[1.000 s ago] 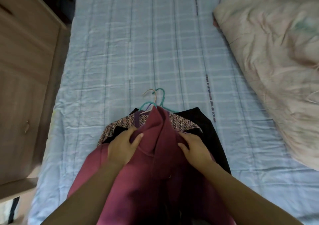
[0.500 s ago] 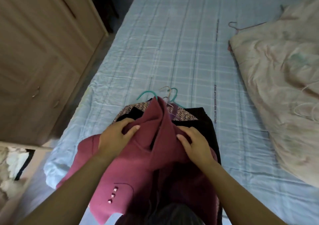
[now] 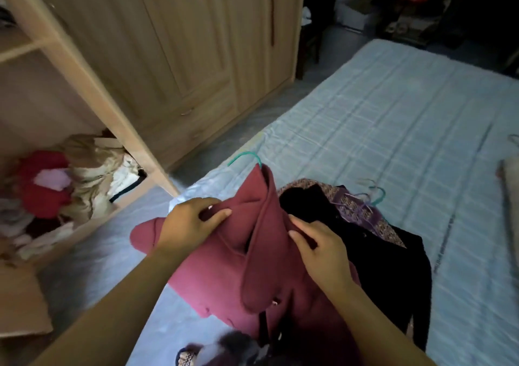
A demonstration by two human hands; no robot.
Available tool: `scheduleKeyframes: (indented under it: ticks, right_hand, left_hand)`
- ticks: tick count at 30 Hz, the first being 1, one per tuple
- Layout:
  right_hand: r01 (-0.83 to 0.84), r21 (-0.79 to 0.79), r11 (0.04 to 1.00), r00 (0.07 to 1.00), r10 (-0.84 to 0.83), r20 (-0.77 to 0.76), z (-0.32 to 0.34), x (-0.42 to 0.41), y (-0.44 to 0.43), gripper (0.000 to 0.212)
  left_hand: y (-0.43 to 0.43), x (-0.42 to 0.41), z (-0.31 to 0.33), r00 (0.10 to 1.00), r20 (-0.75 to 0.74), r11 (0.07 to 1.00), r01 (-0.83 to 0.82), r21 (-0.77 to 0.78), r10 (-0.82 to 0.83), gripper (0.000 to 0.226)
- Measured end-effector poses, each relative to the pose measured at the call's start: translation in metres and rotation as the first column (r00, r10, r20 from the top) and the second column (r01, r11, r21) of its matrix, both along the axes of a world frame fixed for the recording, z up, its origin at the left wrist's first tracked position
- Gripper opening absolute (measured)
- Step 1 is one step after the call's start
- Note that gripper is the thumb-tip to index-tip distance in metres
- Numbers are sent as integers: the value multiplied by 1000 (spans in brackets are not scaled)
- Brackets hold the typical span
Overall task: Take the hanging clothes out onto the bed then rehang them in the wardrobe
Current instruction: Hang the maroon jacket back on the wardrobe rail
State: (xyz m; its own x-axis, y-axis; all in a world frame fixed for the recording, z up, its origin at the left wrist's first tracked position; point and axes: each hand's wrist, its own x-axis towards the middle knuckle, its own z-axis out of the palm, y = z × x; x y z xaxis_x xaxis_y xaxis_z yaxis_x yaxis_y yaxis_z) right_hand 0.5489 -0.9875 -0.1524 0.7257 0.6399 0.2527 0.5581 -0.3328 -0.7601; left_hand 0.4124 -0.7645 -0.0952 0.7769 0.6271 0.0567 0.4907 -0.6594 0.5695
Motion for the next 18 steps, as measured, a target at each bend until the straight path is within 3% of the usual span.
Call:
scheduleKeyframes:
  ticks: [6, 12, 18]
  right_hand:
    - [-80, 52, 995, 995, 77, 65, 26, -67, 101, 33]
    - [-163, 90, 982, 981, 152, 118, 57, -146, 225, 27]
    - [-333, 143, 932, 938, 313, 149, 89, -218, 347, 26]
  left_hand:
    - [82, -96, 9, 986, 89, 990, -139, -17, 140, 52]
    - [177, -198, 39, 937, 223, 957, -286, 45, 269, 54]
    - [268, -292, 59, 857, 287, 866, -479, 143, 427, 57]
